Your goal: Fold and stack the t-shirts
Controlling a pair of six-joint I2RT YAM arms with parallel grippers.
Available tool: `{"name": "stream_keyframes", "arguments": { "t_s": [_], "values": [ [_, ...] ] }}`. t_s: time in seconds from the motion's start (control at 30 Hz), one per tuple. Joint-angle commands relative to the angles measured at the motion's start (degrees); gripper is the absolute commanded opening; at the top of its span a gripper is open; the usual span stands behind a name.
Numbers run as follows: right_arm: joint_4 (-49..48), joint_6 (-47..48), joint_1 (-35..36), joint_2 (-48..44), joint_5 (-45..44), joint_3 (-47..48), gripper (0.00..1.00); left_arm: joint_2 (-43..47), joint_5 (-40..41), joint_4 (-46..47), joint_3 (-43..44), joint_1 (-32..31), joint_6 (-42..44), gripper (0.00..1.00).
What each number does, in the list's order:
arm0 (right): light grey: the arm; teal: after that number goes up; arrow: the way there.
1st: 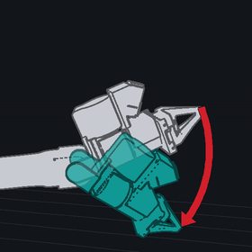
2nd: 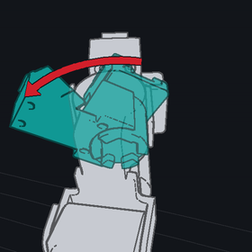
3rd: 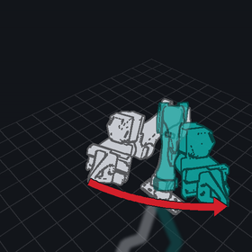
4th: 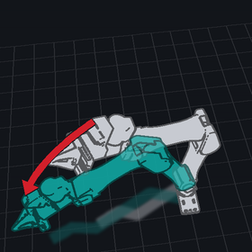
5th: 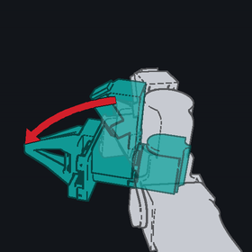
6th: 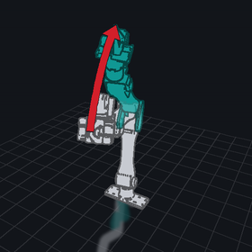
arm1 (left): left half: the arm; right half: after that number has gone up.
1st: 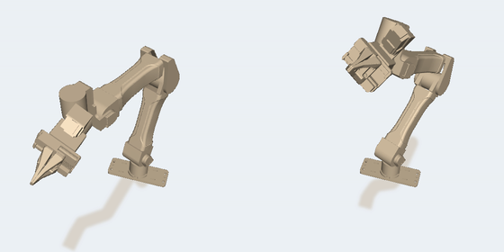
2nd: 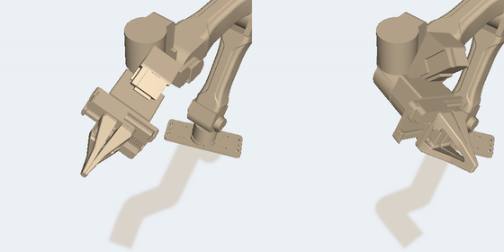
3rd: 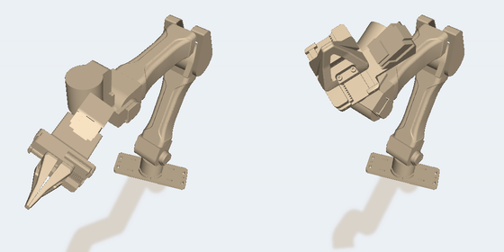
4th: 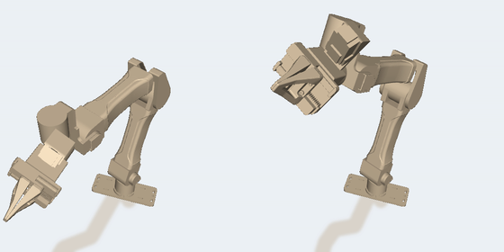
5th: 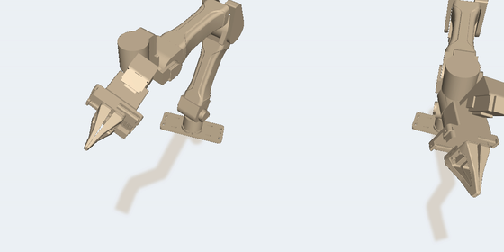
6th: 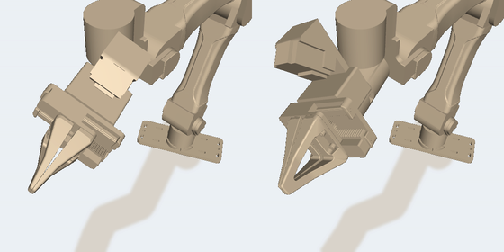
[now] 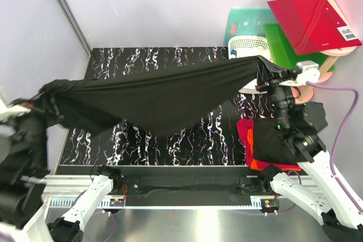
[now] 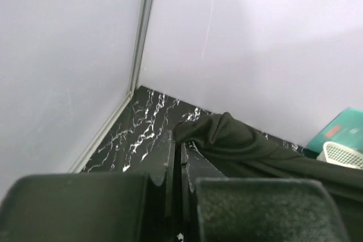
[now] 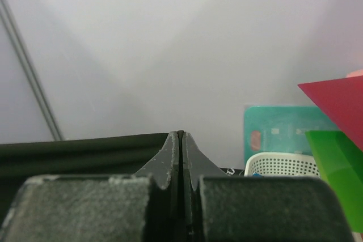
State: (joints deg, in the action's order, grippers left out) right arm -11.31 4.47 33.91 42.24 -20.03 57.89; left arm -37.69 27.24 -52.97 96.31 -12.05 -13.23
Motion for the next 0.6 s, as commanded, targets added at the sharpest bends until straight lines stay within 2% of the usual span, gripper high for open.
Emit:
{"name": "stream_keyframes", "arguments": {
  "t_s": [0.0,0.13,0.33,0.37,0.57],
  "values": [
    [4.00,-0.42,-0.16,-1.63,1.75,2.57,0.00,-0.62,3.17,-2.05,10.11,0.19,3.22,0.00],
    [4.72,-1.39,-0.07,0.91,-1.14,5.48,0.00,-5.27,1.32,-1.70,13.37,0.19,2.07,0.00],
    [0.77,1.33,-0.16,13.38,-11.16,6.89,0.00,-23.45,-1.48,-0.64,10.39,0.19,0.76,0.00],
    [0.50,2.03,-0.16,17.31,-11.78,7.06,0.00,-28.00,-2.19,0.23,8.39,0.19,-1.51,0.00],
    [-5.20,0.38,-1.91,34.01,-14.42,3.47,0.00,-42.07,-3.34,9.97,-3.13,0.28,-7.23,0.00]
  ]
}}
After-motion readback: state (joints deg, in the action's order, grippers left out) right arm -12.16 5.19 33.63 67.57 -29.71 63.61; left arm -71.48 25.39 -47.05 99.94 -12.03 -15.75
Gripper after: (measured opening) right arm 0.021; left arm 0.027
